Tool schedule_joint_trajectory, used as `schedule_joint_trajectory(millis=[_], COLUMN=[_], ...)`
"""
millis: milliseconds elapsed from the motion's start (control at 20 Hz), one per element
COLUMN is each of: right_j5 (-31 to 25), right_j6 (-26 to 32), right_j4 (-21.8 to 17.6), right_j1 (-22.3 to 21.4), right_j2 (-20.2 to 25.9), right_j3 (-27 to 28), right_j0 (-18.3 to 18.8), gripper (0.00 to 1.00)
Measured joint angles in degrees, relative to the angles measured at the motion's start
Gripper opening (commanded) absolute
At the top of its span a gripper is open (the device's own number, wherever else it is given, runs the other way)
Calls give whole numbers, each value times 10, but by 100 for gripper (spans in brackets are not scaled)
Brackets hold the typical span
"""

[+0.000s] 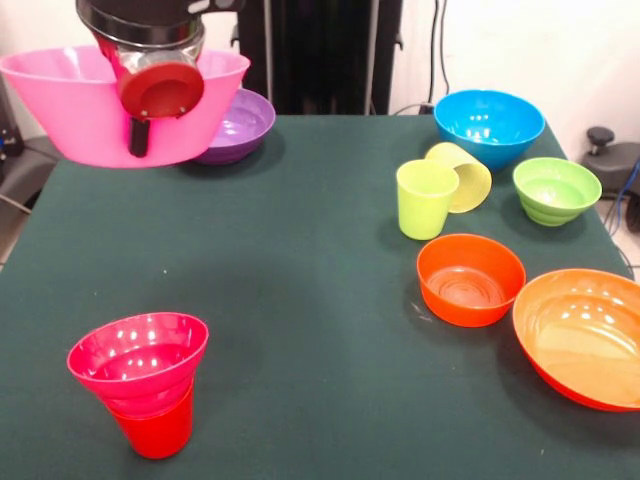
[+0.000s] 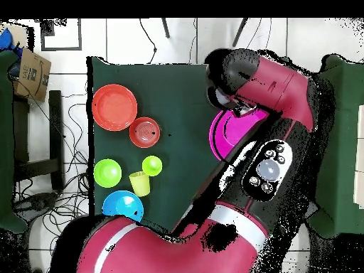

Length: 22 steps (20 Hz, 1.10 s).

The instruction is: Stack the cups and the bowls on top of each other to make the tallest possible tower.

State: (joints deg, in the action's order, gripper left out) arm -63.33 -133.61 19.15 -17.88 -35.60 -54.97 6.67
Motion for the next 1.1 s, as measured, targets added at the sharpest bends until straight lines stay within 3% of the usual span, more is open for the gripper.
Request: schedule_joint_trajectory(millis=[250,300,1100], right_j5=[2,7,72], right_j6=[0,0,0], right_j4=[0,0,-37], right_j1=[-7,-12,-26], right_j2=[22,30,76], right_j3=[-31,-46,-79], right_j0=[1,2,28], gripper=[0,100,100])
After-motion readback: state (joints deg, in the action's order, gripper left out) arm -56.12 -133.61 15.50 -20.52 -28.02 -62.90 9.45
